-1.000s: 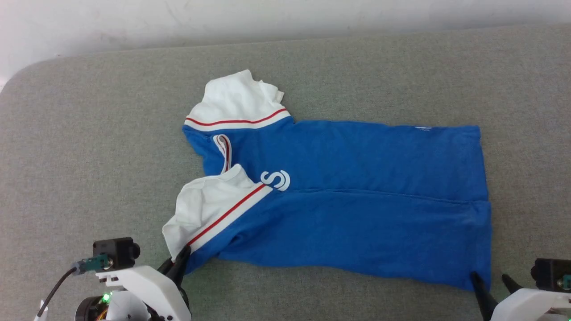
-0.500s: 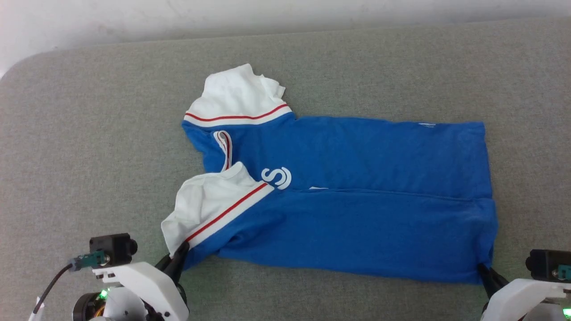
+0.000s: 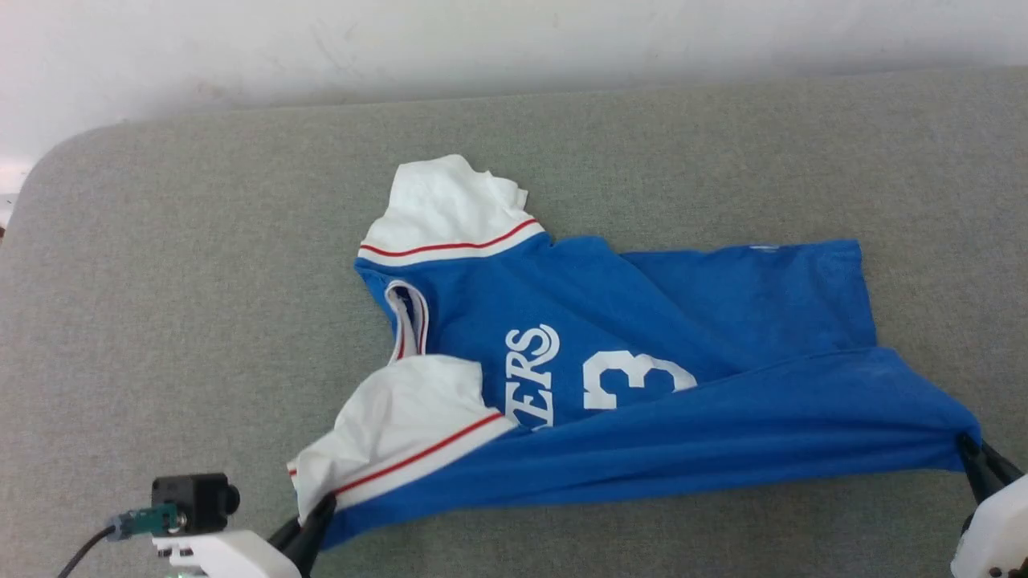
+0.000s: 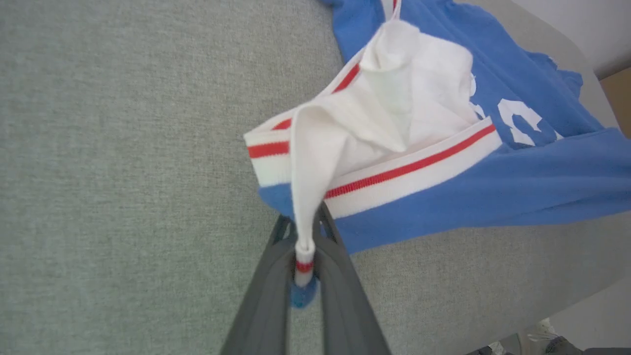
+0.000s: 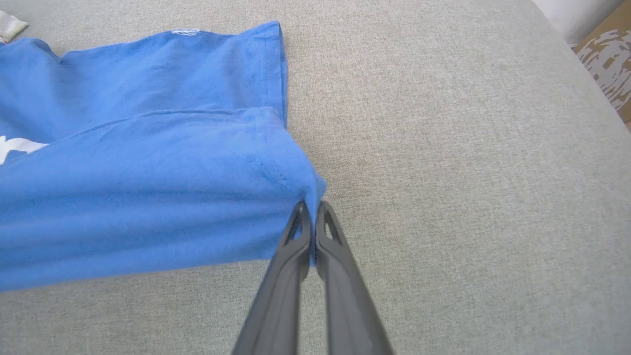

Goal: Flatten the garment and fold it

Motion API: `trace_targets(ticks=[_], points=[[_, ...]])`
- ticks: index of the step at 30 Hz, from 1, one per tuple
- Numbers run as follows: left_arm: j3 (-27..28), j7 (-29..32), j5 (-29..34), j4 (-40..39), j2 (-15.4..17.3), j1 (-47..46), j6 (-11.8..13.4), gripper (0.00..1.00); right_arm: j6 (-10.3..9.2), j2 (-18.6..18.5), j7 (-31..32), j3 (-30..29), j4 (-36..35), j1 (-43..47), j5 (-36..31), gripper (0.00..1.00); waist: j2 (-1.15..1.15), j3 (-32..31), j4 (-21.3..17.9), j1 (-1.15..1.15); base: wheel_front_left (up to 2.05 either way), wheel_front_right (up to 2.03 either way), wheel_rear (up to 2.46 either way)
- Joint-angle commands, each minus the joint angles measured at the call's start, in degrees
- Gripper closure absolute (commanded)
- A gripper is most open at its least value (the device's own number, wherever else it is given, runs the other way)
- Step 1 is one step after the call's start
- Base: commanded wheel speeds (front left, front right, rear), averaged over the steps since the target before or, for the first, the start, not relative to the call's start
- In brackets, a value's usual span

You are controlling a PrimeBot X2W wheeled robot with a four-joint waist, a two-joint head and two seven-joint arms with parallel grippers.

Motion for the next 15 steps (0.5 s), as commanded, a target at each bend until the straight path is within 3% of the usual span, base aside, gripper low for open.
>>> trace_targets(ticks=[1, 15], points=[[0.3, 0.5, -0.5, -0.6, 0.8, 1.3, 0.9, 1.0, -0.13, -0.7, 0.5, -0.8, -0.5, 0.5, 0.3, 1.0, 0.0, -0.5, 0.3, 0.0, 0.0, 0.0, 0.0], [-0.8, 4.8, -4.4, -4.4, 1.8, 9.5, 3.7, 1.0, -0.13, 0.1, 4.6, -2.0, 0.7, 5.4, 1.2, 1.0, 0.0, -1.2, 2.3, 0.0, 0.0, 0.0, 0.0]])
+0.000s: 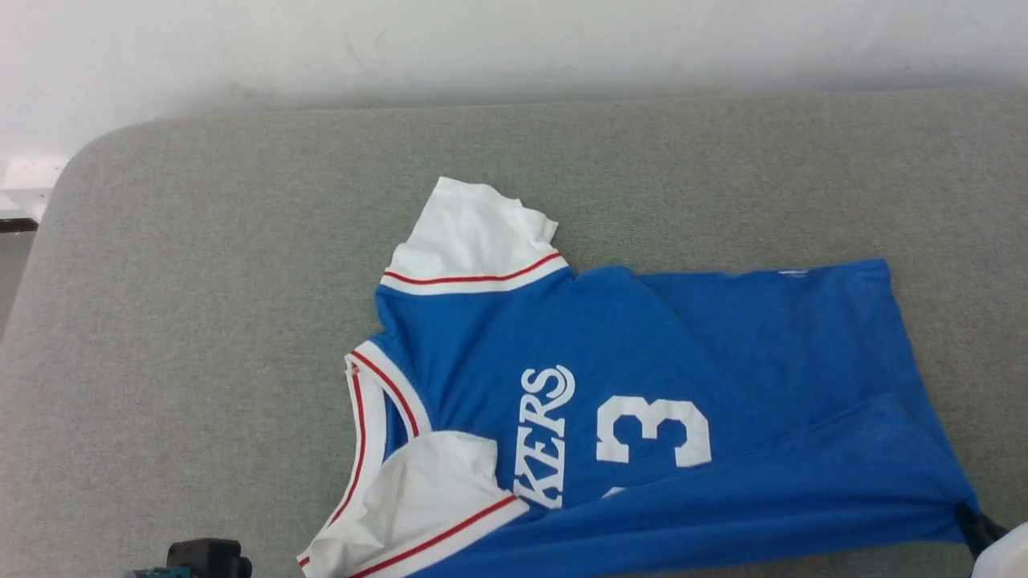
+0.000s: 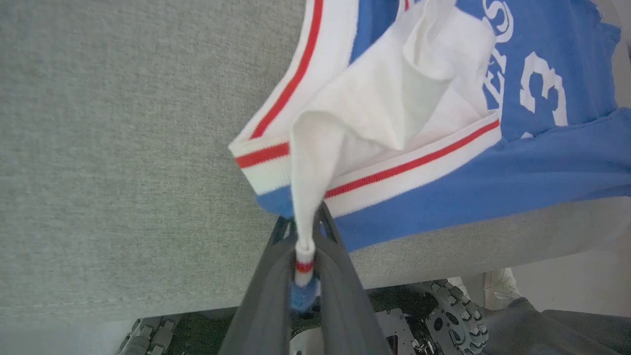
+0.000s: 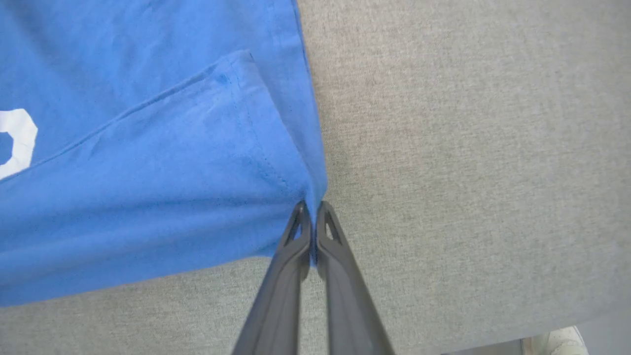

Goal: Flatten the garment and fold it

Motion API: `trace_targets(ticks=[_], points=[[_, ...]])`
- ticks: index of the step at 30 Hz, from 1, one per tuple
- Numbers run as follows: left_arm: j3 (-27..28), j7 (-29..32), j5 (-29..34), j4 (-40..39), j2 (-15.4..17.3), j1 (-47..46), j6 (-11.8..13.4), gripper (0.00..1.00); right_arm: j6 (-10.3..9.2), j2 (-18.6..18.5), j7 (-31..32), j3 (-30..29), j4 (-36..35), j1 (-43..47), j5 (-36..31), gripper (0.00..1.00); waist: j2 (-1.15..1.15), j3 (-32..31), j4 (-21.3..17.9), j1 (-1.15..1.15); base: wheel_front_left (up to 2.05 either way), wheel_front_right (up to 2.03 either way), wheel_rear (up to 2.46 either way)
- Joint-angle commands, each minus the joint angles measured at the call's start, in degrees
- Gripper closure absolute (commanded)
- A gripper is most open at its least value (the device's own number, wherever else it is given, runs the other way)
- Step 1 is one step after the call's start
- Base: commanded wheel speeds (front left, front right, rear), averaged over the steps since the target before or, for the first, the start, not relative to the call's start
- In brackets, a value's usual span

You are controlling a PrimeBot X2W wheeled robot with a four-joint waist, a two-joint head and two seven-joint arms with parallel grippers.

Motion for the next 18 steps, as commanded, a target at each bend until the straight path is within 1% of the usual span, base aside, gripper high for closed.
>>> trace_targets(ticks=[1, 5, 9, 12, 18], points=[[0.6, 0.1, -0.4, 0.1, 0.8, 0.7, 0.7, 1.0, -0.13, -0.1, 0.5, -0.4, 0.2, 0.9, 0.1, 1.0, 0.0, -0.1, 0.3, 0.0, 0.0, 0.0, 0.0], [0.9, 0.1, -0.6, 0.3, 1.0, 0.8, 0.8, 1.0, -0.13, 0.1, 2.1, 0.2, 0.8, 2.1, 0.0, 1.0, 0.0, -0.3, 0.6, 0.0, 0.0, 0.0, 0.0], [0.8, -0.4, 0.1, 1.3, 1.0, -0.4, 0.2, 1.0, -0.13, 0.7, 3.1, 1.0, 1.7, 3.1, -0.1, 1.0, 0.0, -0.5, 0.6, 0.0, 0.0, 0.0, 0.0], [0.7, -1.5, 0.7, 2.7, 0.4, -1.9, -0.4, 1.0, -0.13, 0.9, 3.2, 1.5, 2.3, 3.6, -0.5, 1.0, 0.0, -0.6, 0.4, 0.0, 0.0, 0.0, 0.0], [0.0, -3.4, 0.5, 6.7, -2.2, -4.4, -2.2, 1.0, -0.13, 1.3, 1.8, 2.9, 3.8, 2.8, -0.6, 1.0, 0.0, -0.9, -0.4, 0.0, 0.0, 0.0, 0.0]])
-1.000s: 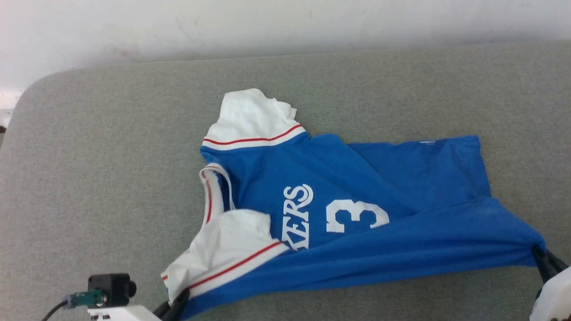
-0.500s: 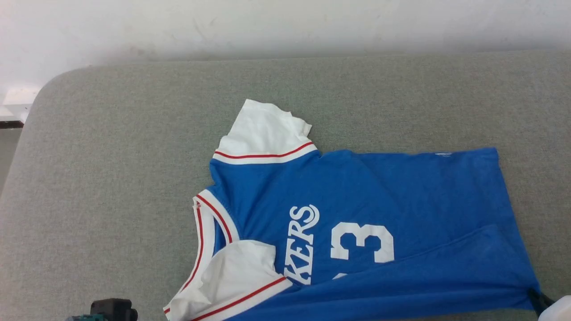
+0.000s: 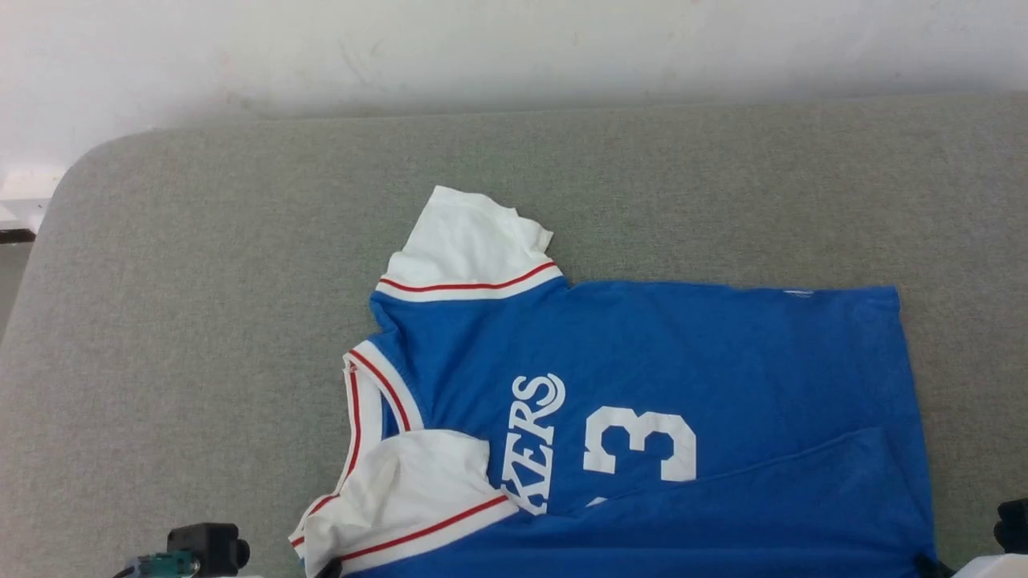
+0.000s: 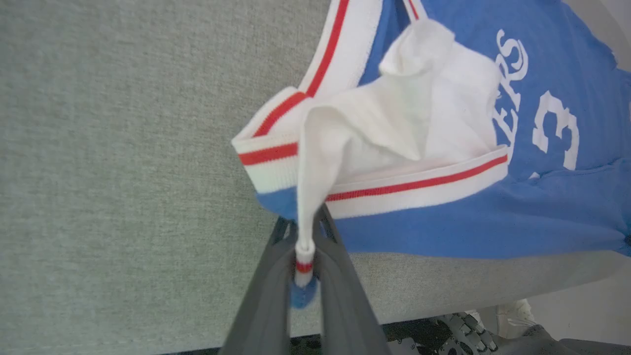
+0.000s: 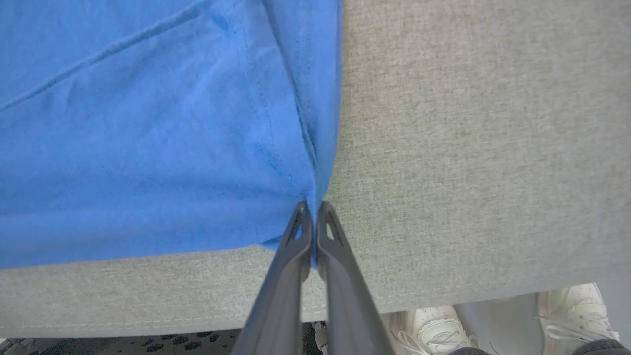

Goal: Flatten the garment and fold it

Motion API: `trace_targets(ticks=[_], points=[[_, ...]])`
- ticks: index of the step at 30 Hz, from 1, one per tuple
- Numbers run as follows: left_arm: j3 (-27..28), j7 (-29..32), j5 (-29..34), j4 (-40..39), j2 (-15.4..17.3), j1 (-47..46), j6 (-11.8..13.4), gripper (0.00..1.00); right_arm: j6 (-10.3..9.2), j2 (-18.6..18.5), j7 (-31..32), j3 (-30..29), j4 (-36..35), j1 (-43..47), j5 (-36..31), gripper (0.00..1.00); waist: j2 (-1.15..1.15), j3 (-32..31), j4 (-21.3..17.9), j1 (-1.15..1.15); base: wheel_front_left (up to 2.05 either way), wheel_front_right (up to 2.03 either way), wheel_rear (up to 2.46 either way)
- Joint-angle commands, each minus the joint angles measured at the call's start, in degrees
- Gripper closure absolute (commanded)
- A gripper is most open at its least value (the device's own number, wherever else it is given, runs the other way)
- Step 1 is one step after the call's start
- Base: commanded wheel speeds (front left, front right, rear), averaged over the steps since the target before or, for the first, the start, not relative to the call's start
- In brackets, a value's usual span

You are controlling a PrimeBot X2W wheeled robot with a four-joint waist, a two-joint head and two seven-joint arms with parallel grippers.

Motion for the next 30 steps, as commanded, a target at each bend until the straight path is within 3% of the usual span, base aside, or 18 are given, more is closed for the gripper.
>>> trace_targets(ticks=[1, 3, 4, 5, 6, 7, 9, 10, 11, 12, 19, 25, 30], points=[[-0.1, -0.5, -0.1, 1.3, -0.5, -1.0, -0.7, 1.0, -0.12, 0.1, -0.7, 0.4, 0.5, -0.4, -0.1, 0.89, 0.0, -0.2, -0.3, 0.0, 0.0, 0.0, 0.0], [-0.3, -0.8, -0.4, 2.6, -1.1, -1.2, -1.1, 1.0, -0.12, 0.0, -1.2, 0.8, 0.9, -0.7, 0.0, 0.69, 0.0, -0.4, -0.5, 0.0, 0.0, 0.0, 0.0], [-0.4, -0.9, -0.5, 3.1, -1.3, -1.2, -1.2, 1.0, -0.12, -0.2, -1.7, 1.1, 1.0, -0.8, 0.0, 0.55, 0.0, -0.5, -0.6, 0.0, 0.0, 0.0, 0.0], [-0.5, -1.0, -0.5, 3.5, -1.4, -1.2, -1.4, 0.93, -0.12, -0.3, -2.2, 1.2, 1.1, -0.9, 0.0, 0.08, 0.0, -0.6, -0.6, 0.0, 0.0, 0.0, 0.0], [-0.5, -1.1, -0.6, 3.9, -1.5, -1.2, -1.4, 0.86, -0.12, -0.3, -2.6, 1.1, 1.3, -0.9, 0.1, 0.0, 0.0, -0.6, -0.6, 0.0, 0.0, 0.0, 0.0], [-0.5, -1.3, -0.7, 4.1, -1.7, -1.2, -1.5, 0.8, -0.12, -0.3, -2.8, 1.1, 1.4, -1.0, 0.1, 0.0, 0.0, -0.7, -0.6, 0.0, 0.0, 0.0, 0.0], [-0.1, -2.1, -0.8, 4.2, -2.0, -1.1, -1.6, 0.54, -0.12, -0.2, -3.4, 1.0, 1.4, -1.0, 0.5, 0.0, 0.0, -0.8, -0.4, 0.0, 0.0, 0.0, 0.0], [0.2, -2.6, -0.9, 4.1, -2.1, -1.0, -1.7, 0.17, -0.12, -0.2, -3.7, 0.9, 1.3, -1.0, 0.7, 0.0, 0.0, -0.9, -0.3, 0.0, 0.0, 0.0, 0.0], [0.5, -3.1, -1.0, 3.9, -2.2, -0.9, -1.8, 0.05, -0.12, -0.3, -4.0, 0.9, 1.1, -1.0, 0.9, 0.0, 0.0, -1.0, -0.2, 0.0, 0.0, 0.0, 0.0], [1.0, -3.9, -1.1, 3.5, -2.4, -0.9, -2.0, 0.0, -0.12, -0.3, -4.3, 0.9, 0.7, -1.0, 1.1, 0.0, 0.0, -1.1, -0.1, 0.0, 0.0, 0.0, 0.0], [5.3, -11.7, 0.5, 0.5, -3.1, -0.8, -1.5, 0.0, -0.12, -0.1, -10.0, -0.1, -5.3, -2.1, 0.1, 0.0, 0.0, -1.3, 0.0, 0.0, 0.0, 0.0, 0.0], [8.2, -20.8, 8.7, -2.5, -2.4, -5.3, 1.0, 0.0, -0.12, 1.7, -19.2, 0.2, -9.7, -5.7, -4.2, 0.0, 0.0, -0.3, -0.7, 0.0, 0.0, 0.0, 0.0], [6.4, -21.4, 16.6, -3.7, 0.3, -14.3, 1.7, 0.0, -0.12, 3.1, -26.1, 1.3, -11.3, -8.2, -6.8, 0.0, 0.0, 2.4, -1.4, 0.0, 0.0, 0.0, 0.0]])
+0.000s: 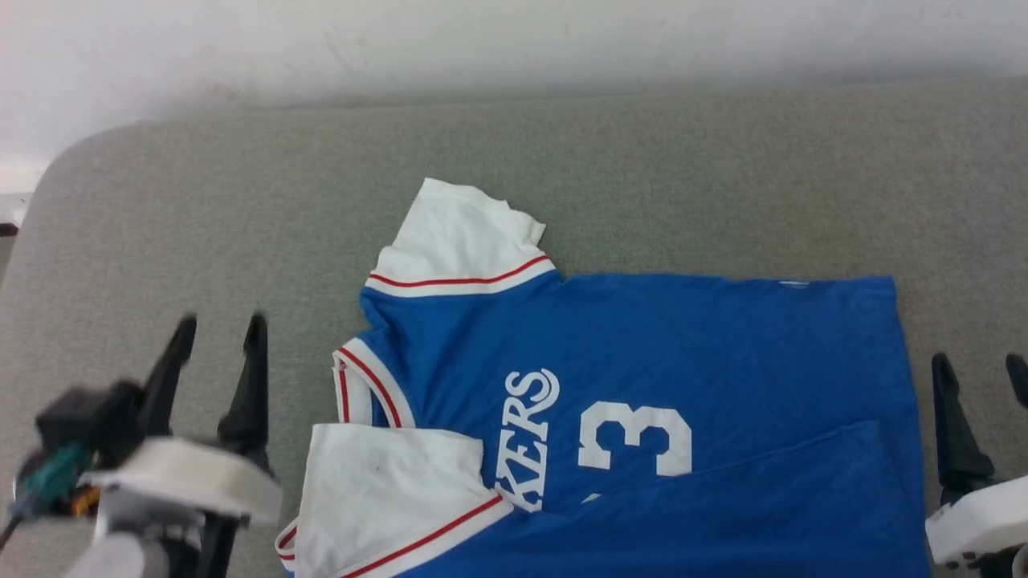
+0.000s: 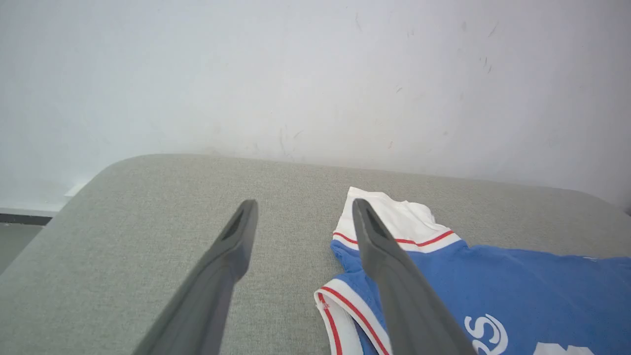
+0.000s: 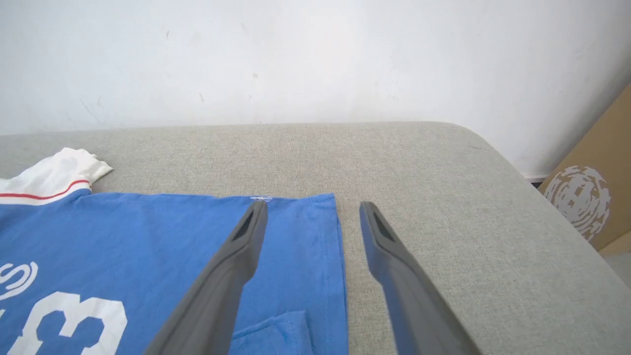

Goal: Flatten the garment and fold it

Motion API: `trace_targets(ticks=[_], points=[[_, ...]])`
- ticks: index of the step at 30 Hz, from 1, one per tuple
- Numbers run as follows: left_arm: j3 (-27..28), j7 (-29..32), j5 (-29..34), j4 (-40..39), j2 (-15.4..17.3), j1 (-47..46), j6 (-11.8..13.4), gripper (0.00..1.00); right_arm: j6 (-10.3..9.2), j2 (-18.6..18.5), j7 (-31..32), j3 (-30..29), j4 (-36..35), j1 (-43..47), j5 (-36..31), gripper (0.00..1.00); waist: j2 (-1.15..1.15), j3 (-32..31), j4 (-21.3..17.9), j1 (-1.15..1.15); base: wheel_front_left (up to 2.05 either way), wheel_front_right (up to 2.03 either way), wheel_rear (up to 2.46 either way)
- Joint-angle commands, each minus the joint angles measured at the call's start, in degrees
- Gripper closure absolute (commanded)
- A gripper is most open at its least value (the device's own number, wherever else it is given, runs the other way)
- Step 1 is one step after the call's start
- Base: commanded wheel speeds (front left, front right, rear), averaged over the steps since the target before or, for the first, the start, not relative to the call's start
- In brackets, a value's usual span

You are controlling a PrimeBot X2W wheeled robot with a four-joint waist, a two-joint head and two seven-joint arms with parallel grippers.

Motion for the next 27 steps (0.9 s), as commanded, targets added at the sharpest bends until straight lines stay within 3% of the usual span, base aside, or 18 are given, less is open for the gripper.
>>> trace_targets(ticks=[1, 4, 9, 17, 22, 27], points=[[-1.7, 1.6, 3.5, -0.1, 2.0, -5.4, -0.5, 0.0, -0.05, 0.4, -2.4, 0.4, -0.7, -1.7, -1.2, 0.0, 0.0, 2.4, -0.6, 0.0, 0.0, 0.0, 0.0], [-4.2, 5.3, 6.7, 0.3, 3.7, -14.4, -2.8, 0.0, -0.05, 0.8, -5.8, 0.9, -0.9, -3.7, -2.4, 0.0, 0.0, 5.4, -1.2, 0.0, 0.0, 0.0, 0.0], [-8.2, 11.5, 11.3, 4.4, 5.2, -32.0, -8.6, 0.0, -0.05, 0.9, -9.5, 3.0, 0.3, -7.7, -3.4, 0.0, 0.0, 11.0, -2.3, 0.0, 0.0, 0.0, 0.0], [-16.5, 23.8, 11.4, 17.5, 1.9, -53.6, -21.5, 0.0, -0.05, 0.9, -12.3, 6.0, 3.9, -12.8, -2.9, 0.0, 0.0, 18.2, -4.5, 0.0, 0.0, 0.0, 0.0], [-19.8, 29.5, 9.5, 23.6, 0.8, -59.2, -24.3, 0.0, -0.05, 1.0, -12.9, 6.5, 5.3, -14.2, -2.5, 0.0, 0.0, 20.5, -6.1, 0.0, 0.0, 0.0, 0.0], [-23.3, 35.7, 6.4, 29.5, 1.6, -62.2, -25.4, 0.0, -0.05, 1.0, -13.4, 6.2, 6.2, -14.9, -2.1, 0.0, 0.0, 22.4, -8.3, 0.0, 0.0, 0.0, 0.0]])
